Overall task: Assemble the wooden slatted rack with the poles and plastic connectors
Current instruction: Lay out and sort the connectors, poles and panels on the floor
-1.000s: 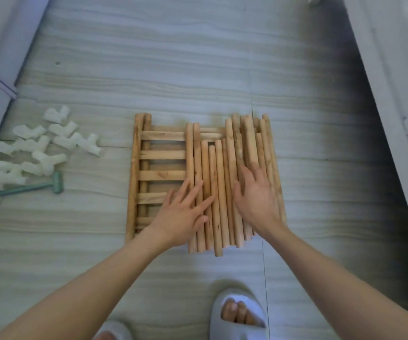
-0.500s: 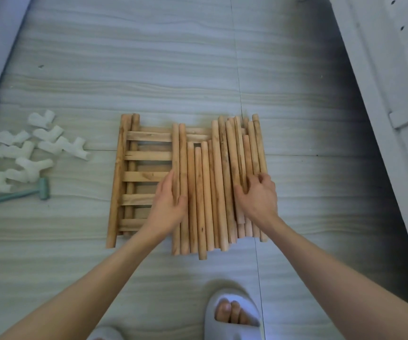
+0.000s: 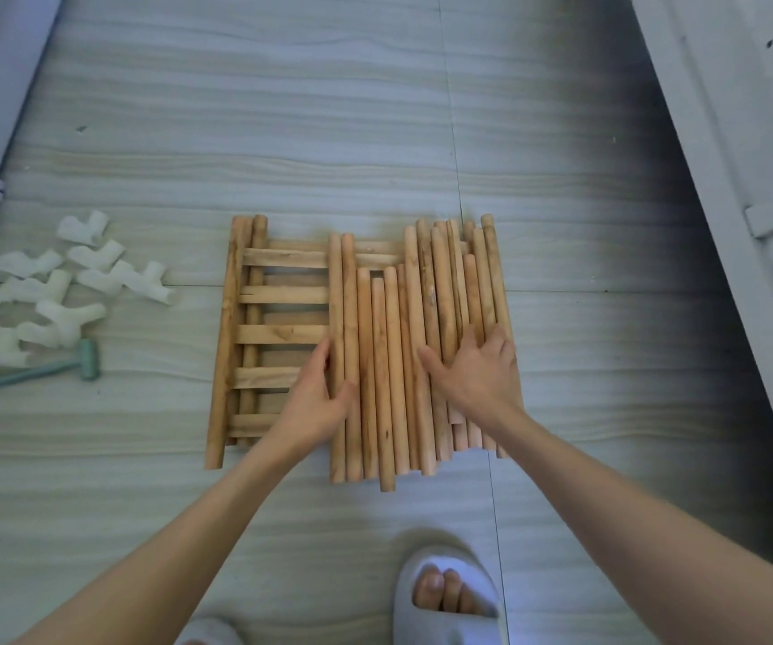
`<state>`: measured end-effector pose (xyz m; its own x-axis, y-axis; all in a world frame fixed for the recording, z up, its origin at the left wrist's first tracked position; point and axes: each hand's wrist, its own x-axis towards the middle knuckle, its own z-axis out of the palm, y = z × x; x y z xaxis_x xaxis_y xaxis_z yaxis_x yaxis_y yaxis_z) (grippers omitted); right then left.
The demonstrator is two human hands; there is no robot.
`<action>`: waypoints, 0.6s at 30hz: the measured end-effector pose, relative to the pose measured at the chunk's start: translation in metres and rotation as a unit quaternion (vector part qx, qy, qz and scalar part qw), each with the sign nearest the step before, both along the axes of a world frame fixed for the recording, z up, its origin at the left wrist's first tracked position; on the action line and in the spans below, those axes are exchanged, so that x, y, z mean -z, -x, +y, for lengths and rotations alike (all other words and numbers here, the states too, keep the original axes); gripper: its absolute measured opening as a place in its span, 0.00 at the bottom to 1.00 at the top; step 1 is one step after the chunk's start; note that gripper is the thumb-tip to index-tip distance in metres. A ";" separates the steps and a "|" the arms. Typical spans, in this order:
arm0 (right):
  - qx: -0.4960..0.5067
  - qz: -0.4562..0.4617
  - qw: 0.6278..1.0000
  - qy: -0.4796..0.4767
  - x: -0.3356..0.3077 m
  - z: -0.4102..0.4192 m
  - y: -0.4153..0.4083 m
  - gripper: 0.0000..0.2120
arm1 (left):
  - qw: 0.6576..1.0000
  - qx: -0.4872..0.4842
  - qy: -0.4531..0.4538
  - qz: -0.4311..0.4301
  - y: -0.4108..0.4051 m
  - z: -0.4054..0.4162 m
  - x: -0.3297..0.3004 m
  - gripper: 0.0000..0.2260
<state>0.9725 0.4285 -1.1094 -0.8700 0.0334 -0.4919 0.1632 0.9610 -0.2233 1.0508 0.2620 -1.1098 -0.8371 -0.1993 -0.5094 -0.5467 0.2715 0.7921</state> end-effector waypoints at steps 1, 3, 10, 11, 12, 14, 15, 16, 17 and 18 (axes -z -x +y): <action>-0.013 -0.006 1.000 -0.002 0.002 -0.004 -0.008 0.39 | 1.000 -0.001 0.003 -0.003 -0.001 -0.001 0.001 0.29; -0.021 -0.018 1.000 0.013 0.005 -0.010 -0.017 0.38 | 1.000 -0.004 0.006 -0.009 -0.001 -0.002 0.003 0.29; 0.113 0.007 0.983 0.143 -0.014 -0.017 0.009 0.38 | 0.996 -0.086 -0.015 0.015 -0.002 -0.005 -0.002 0.23; 0.129 0.002 0.982 0.140 -0.015 -0.015 0.011 0.39 | 0.994 -0.106 -0.012 0.016 0.000 -0.006 -0.003 0.23; 0.126 -0.008 0.986 0.109 -0.015 -0.014 0.012 0.40 | 0.993 -0.117 -0.008 0.015 0.001 -0.008 -0.003 0.24; 0.110 -0.019 0.993 0.048 -0.012 -0.012 0.012 0.42 | 0.993 -0.121 -0.008 0.008 0.006 -0.011 -0.002 0.25; 0.108 -0.026 0.993 0.037 -0.011 -0.013 0.013 0.44 | 0.992 -0.124 -0.015 0.003 0.010 -0.012 -0.002 0.25; 0.114 -0.034 0.992 0.040 -0.008 -0.014 0.014 0.45 | 0.992 -0.124 -0.019 -0.004 0.014 -0.012 -0.002 0.25; 0.121 -0.045 0.990 0.052 -0.006 -0.014 0.016 0.47 | 0.992 -0.122 -0.019 -0.011 0.018 -0.012 -0.001 0.24; 0.131 -0.056 0.987 0.074 -0.004 -0.015 0.018 0.48 | 0.992 -0.120 -0.017 -0.019 0.022 -0.013 0.000 0.24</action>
<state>0.9541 0.4133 -1.1054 -0.7809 0.1703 -0.6010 0.4334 0.8406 -0.3249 1.0283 0.2495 -1.1101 -0.7470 -0.3734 -0.5501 -0.6229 0.1037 0.7754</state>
